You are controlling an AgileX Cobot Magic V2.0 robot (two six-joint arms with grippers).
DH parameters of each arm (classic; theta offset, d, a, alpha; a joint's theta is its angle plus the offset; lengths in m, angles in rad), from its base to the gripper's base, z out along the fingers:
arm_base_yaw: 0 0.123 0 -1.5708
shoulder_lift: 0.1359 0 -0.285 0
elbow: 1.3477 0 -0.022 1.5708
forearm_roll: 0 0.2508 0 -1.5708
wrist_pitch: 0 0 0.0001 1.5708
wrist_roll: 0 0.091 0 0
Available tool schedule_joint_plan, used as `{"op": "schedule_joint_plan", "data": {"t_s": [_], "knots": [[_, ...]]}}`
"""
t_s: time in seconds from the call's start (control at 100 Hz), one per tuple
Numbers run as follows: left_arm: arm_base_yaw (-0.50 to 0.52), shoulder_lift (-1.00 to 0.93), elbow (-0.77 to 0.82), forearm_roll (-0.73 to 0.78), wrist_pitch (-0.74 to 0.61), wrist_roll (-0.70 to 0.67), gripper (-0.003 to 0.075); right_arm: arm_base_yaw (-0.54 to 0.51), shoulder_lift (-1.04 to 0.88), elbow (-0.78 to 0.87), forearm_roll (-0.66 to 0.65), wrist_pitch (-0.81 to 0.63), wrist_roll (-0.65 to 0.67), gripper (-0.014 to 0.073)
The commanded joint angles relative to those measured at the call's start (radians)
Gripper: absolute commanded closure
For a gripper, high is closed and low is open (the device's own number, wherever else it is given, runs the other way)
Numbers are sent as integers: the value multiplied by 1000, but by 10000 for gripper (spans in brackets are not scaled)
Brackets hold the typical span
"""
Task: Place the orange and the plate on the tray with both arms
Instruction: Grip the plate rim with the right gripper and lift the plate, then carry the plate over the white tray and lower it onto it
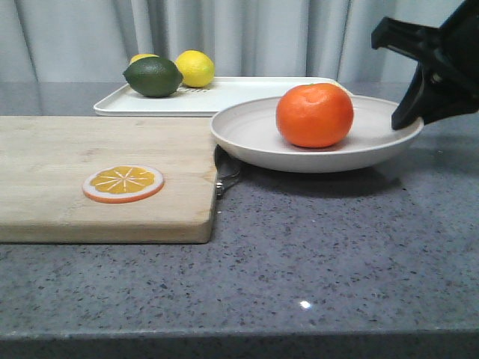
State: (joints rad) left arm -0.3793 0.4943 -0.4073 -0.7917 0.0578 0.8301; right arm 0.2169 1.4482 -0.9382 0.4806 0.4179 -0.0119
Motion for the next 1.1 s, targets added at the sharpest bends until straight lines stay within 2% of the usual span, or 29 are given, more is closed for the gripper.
{"op": "schedule_joint_plan", "data": {"t_s": [0.0,0.22,0.73,0.9,1.09], "knots": [[3,3,-29,-2,-58,2,81,0,-47,-92,14,-2,-14,655],[3,3,-29,-2,-58,2,81,0,22,-323,14,19,-14,655],[3,3,-29,-2,-58,2,81,-4,563,-989,14,168,-14,655],[3,3,-29,-2,-58,2,81,-14,673,-1122,14,231,-14,655],[3,3,-29,-2,-58,2,81,-31,711,-1155,14,233,-9,655]]}}
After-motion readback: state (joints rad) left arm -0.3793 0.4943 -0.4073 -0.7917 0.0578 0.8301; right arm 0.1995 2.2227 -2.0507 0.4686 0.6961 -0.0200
